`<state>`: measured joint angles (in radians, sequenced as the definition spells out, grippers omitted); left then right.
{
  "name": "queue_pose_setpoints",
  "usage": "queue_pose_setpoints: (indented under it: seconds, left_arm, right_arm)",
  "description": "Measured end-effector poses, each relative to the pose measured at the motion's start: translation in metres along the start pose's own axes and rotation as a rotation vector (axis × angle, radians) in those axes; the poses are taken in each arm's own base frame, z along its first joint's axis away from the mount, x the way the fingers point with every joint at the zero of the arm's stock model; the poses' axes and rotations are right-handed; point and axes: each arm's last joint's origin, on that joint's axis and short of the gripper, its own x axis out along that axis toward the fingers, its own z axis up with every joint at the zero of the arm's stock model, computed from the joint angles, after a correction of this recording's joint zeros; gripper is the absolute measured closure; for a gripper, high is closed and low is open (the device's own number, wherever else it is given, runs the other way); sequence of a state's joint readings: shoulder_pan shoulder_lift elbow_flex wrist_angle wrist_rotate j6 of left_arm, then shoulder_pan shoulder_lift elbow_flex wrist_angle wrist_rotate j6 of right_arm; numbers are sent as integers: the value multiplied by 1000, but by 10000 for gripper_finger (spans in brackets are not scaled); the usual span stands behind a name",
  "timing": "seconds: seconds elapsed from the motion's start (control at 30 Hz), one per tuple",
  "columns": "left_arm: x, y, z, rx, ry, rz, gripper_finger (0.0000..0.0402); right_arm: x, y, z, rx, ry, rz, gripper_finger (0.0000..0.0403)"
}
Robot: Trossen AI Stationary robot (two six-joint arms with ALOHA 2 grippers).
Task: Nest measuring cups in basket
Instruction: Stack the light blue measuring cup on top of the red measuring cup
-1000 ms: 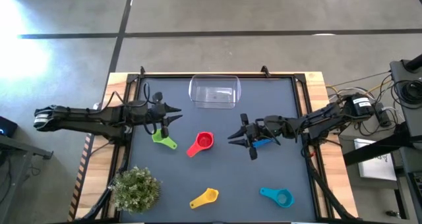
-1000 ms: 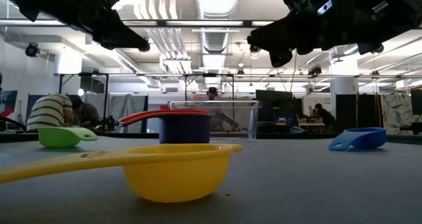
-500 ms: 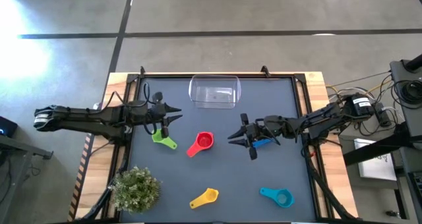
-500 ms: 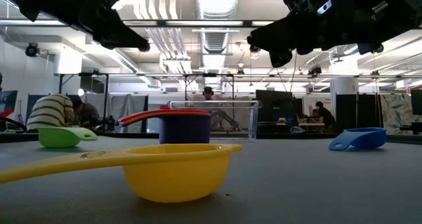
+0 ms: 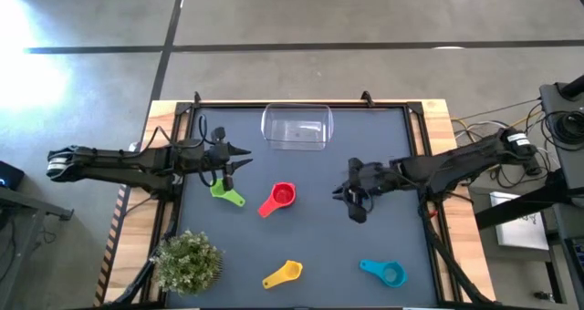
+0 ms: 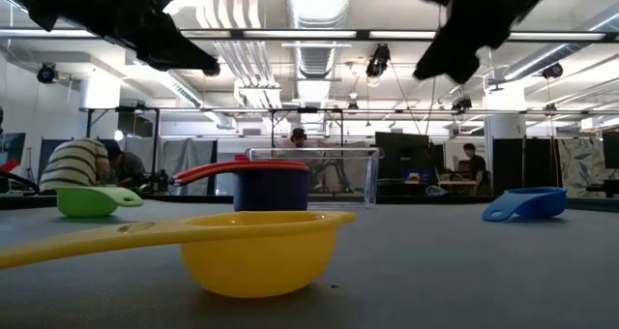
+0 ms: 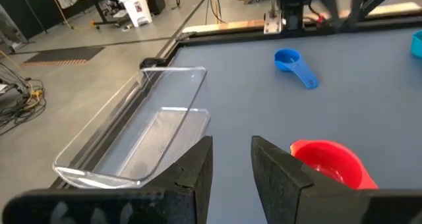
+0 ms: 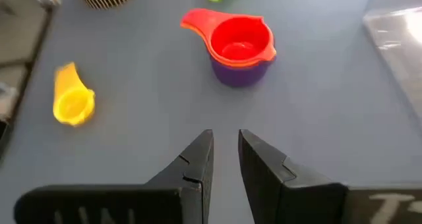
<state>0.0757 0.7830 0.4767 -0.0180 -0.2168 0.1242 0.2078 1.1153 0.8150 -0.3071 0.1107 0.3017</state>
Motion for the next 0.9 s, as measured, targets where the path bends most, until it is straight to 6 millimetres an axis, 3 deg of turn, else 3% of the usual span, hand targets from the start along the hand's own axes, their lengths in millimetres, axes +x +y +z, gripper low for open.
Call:
queue_pose_setpoints:
  seconds: [0.2, 0.4, 0.53, 0.7, 0.9]
  left_arm:
    - [0, 0, 0, -1, 4, 0, 316]
    - [0, 0, -1, -50, 7, -1, 316]
    - [0, 0, -2, -117, 19, -2, 316]
    - [1, -4, -12, -196, 77, -37, 316]
    - [-1, -12, -14, -284, 74, -153, 316]
  right_arm:
    - [-8, 35, 6, 31, 132, -25, 342]
    - [1, 69, -15, 150, 334, -37, 342]
    - [4, 104, -24, 199, 410, 2, 342]
    - [-3, 147, -30, 176, 503, -6, 342]
    - [-11, 175, -48, 75, 638, -109, 342]
